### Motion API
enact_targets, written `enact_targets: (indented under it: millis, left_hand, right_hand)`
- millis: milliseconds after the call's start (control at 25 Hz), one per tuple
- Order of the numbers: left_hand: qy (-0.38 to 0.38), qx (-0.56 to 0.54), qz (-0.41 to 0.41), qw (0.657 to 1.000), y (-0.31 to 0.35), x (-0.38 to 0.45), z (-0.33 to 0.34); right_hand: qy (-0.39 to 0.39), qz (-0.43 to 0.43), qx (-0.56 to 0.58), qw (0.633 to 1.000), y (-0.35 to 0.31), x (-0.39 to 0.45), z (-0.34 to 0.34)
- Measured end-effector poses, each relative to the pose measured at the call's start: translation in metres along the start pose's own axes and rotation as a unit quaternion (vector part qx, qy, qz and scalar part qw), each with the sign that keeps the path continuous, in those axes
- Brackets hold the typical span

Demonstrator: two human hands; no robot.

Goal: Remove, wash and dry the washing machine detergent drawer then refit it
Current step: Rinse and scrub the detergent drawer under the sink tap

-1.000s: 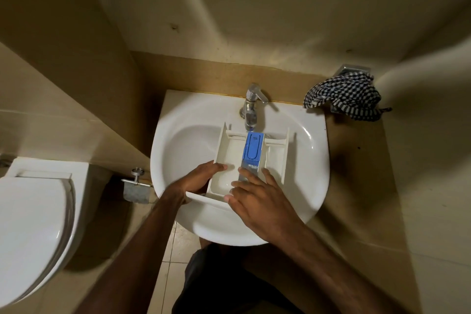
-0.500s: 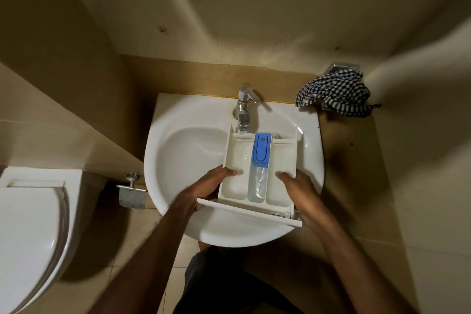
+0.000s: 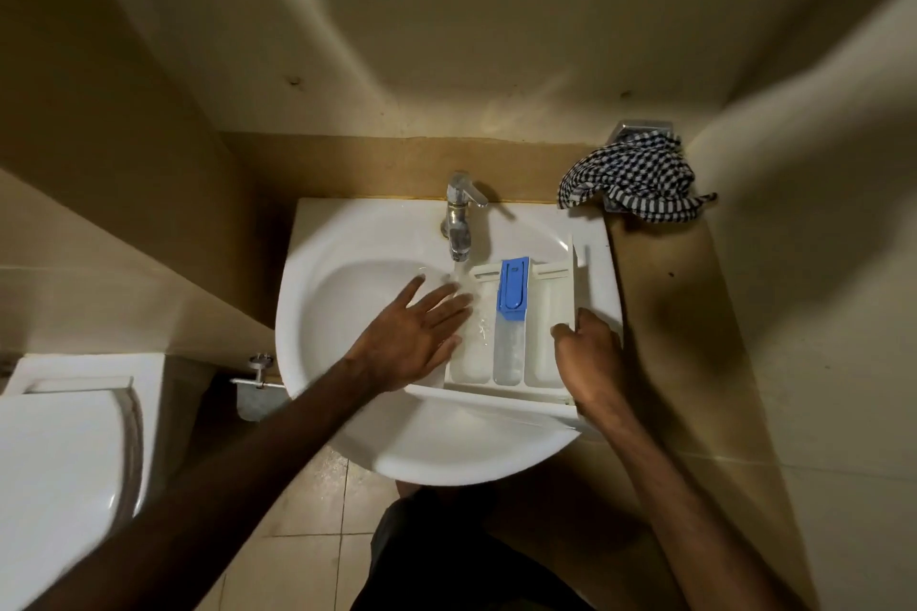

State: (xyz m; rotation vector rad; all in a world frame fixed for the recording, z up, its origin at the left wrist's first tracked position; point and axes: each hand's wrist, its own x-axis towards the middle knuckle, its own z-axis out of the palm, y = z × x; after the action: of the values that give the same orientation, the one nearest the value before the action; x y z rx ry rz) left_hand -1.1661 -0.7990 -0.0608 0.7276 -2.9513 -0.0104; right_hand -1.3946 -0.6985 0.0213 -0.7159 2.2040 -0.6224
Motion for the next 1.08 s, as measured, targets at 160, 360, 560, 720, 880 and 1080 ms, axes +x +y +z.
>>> enact_targets:
  millis: [160,360,560,720,880,1080]
  left_hand:
    - [-0.077,0.075,-0.043,0.993,-0.002,0.029,-0.005]
    - [0.030,0.021,-0.076,0.996,0.000,0.022,0.000]
    - [0.017,-0.025,-0.181,0.983,-0.008,0.022,-0.006]
    - [0.004,0.030,-0.136,0.990,-0.008,0.025,-0.004]
    - [0.046,0.067,-0.044,0.996,-0.002,0.007,0.009]
    - [-0.065,0.097,0.065,0.991,0.006,0.017,0.005]
  right_hand:
    - [0.007,-0.030,-0.055,0.998,-0.005,-0.004,-0.005]
    - [0.015,-0.043,-0.072,0.996,0.000,-0.006,-0.005]
    - [0.027,-0.061,-0.078,0.995,0.006,-0.007,0.006]
    - [0.047,-0.054,-0.054,0.996,0.011,-0.004,0.010]
    - [0.062,-0.055,-0.045,0.996,0.015,0.001,0.013]
    - [0.053,-0.053,-0.046,0.996,0.014,0.006,0.014]
